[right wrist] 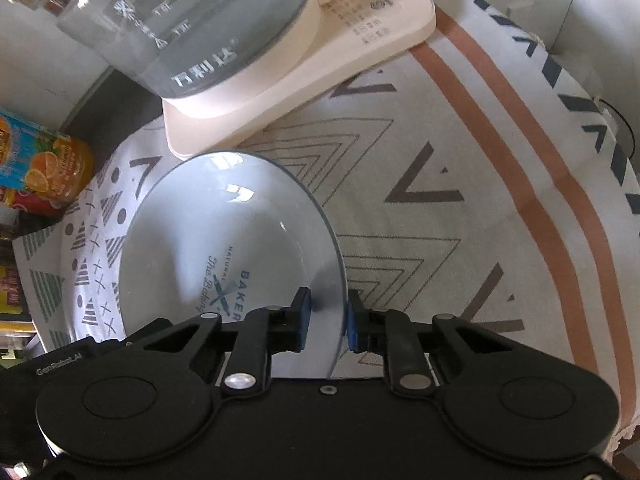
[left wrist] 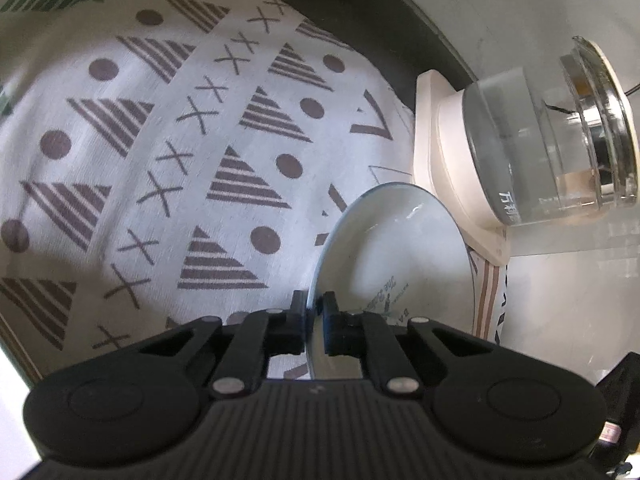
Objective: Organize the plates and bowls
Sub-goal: 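Close both grippers on the 'Bakery' plate rim, then lift the 'Bakery' plate and lower it onto the plate stack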
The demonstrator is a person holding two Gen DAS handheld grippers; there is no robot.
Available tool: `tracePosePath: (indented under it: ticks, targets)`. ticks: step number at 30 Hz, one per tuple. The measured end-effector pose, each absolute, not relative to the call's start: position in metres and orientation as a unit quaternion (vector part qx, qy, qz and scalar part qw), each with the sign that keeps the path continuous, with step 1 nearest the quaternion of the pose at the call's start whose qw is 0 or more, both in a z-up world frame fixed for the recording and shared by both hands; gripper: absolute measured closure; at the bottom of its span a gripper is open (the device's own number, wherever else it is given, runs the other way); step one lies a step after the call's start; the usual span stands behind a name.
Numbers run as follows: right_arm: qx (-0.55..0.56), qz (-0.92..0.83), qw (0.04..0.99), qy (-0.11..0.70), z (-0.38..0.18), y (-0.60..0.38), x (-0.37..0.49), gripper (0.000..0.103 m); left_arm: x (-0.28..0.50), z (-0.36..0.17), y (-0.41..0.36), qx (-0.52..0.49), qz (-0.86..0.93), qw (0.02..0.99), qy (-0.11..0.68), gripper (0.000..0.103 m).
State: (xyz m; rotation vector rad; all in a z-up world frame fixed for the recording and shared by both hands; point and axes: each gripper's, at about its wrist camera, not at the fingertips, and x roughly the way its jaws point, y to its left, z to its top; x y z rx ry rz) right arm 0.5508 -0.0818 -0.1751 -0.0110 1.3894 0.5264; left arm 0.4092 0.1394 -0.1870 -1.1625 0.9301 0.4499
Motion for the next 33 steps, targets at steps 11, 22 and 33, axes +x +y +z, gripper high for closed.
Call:
tracePosePath:
  ticks: [11,22,33]
  targets:
    - [0.000,0.272,0.766,0.582,-0.132,-0.065,0.519,0.096,0.378,-0.160,0.166,-0.516,0.186,0.735,0.399,0.098]
    - [0.015,0.285,0.779,0.558,-0.104,-0.039,0.466,0.096,0.329,-0.128,0.196,-0.506,0.177,0.754,0.380,0.098]
    - [0.028,0.302,0.785,0.541,-0.087,-0.031,0.402,0.095,0.266,-0.112,0.207,-0.485,0.168,0.770,0.379,0.098]
